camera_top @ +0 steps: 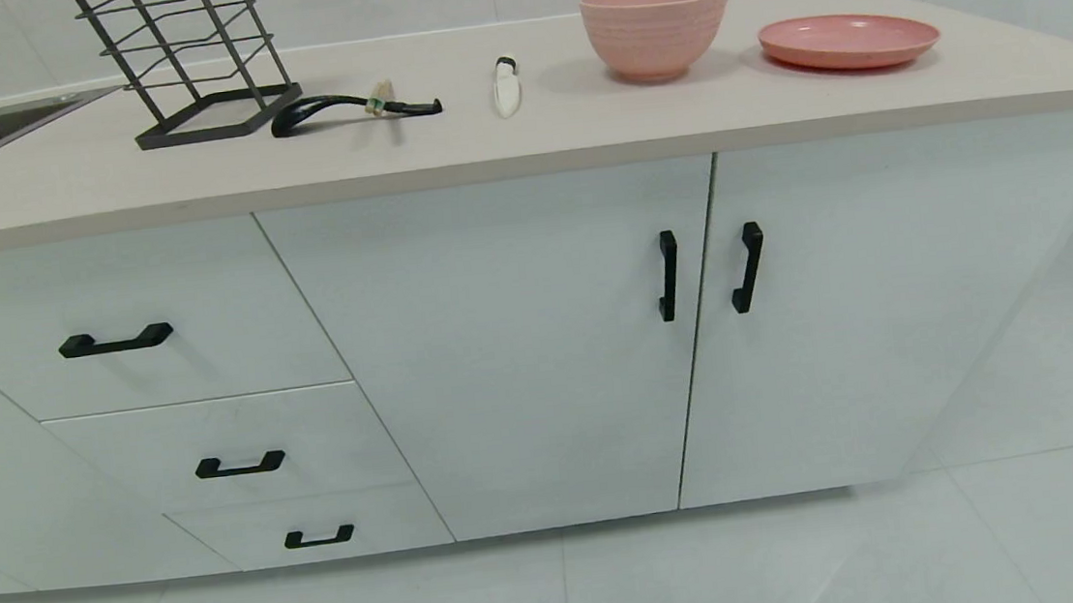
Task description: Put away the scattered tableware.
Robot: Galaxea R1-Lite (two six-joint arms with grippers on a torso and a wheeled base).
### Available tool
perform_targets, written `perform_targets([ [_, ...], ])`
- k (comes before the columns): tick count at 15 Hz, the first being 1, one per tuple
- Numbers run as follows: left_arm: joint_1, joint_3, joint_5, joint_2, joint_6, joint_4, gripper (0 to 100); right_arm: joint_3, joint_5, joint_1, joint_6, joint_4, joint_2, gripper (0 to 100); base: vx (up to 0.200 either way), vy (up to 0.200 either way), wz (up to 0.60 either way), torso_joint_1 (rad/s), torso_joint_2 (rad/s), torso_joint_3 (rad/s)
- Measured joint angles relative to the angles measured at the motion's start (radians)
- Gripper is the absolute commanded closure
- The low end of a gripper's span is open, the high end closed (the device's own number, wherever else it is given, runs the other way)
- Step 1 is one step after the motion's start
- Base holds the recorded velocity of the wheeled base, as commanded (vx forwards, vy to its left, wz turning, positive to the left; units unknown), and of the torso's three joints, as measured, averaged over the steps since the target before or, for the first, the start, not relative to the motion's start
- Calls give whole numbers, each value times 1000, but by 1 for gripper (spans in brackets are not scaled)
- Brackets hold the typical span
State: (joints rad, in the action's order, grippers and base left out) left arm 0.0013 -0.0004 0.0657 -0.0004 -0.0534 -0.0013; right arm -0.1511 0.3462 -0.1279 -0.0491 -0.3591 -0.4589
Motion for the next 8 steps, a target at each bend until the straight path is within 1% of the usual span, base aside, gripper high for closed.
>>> perform_targets([
  [2, 0, 0, 0, 0, -1, 0, 0, -6, 23, -33, -15, -208, -184, 0, 0, 0, 0, 0, 0, 0],
  [3, 0, 0, 0, 0, 0, 0, 0, 3, 31, -40, -28, -332, -272, 0, 0, 0, 0, 0, 0, 0],
  [4, 0, -1, 0, 0, -1, 0, 0, 19, 52, -46, -45, -490, -373, 0, 0, 0, 0, 0, 0, 0],
  [5, 0, -1, 0, 0, -1, 0, 0, 38, 100, -47, -70, -616, -480, 0, 0, 0, 0, 0, 0, 0],
  [7, 0, -1, 0, 0, 0, 0, 0, 53, 181, -47, -119, -776, -651, 0, 0, 0, 0, 0, 0, 0],
  [8, 0, -1, 0, 0, 0, 0, 0, 29, 201, -46, -134, -819, -729, 0, 0, 0, 0, 0, 0, 0],
])
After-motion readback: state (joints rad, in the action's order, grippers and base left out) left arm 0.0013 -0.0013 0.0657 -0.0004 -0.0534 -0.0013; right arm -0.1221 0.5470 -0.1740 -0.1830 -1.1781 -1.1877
